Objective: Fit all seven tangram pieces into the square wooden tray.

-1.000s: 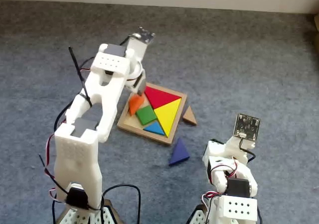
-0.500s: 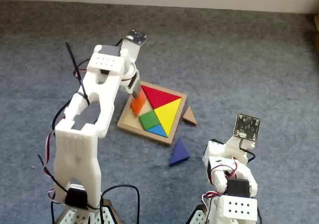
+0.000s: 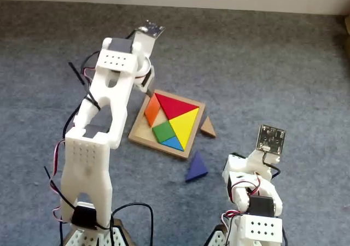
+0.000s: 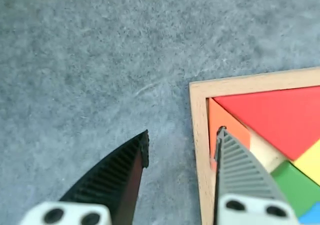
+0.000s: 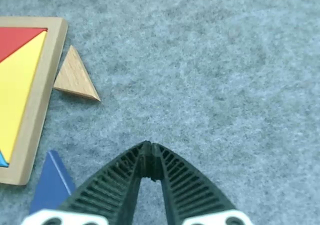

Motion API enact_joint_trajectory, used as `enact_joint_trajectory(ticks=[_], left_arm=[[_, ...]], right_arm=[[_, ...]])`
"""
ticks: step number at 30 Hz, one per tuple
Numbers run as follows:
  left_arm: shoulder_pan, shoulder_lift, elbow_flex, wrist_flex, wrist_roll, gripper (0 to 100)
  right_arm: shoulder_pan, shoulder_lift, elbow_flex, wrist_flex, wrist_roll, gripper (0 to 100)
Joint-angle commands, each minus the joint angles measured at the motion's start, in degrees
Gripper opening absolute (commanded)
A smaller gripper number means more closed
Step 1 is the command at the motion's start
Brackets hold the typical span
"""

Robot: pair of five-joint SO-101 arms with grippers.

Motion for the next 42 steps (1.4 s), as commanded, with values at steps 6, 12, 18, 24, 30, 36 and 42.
enact_joint_trajectory(ticks=[6, 12, 18, 24, 30, 36, 42], left_arm=[[7.6, -0.9, -13.0, 15.0, 0.5, 22], [14.5, -0.9, -13.1, 15.5, 5.2, 22], [21.6, -0.4, -13.0, 15.3, 7.8, 22], [26.3, -0.2, -12.8, 13.7, 17.0, 22], [29.8, 6.5, -11.1, 8.8, 21.8, 23], [30.7, 10.0, -13.2, 7.1, 22.9, 23], [30.9, 11.6, -13.3, 5.4, 22.7, 23]], right_arm=[[1.5, -0.9, 5.8, -0.9, 0.4, 1.2], [8.6, -0.9, 5.4, -1.0, 0.4, 1.2], [11.6, -0.9, 5.4, -1.1, 0.4, 1.2], [11.4, -0.9, 5.6, -1.1, 0.4, 1.2], [11.3, -0.9, 5.8, -2.9, 0.4, 1.2], [11.3, -0.9, 5.9, -5.4, 0.4, 1.2], [11.3, -0.9, 5.9, -5.5, 0.4, 1.2]])
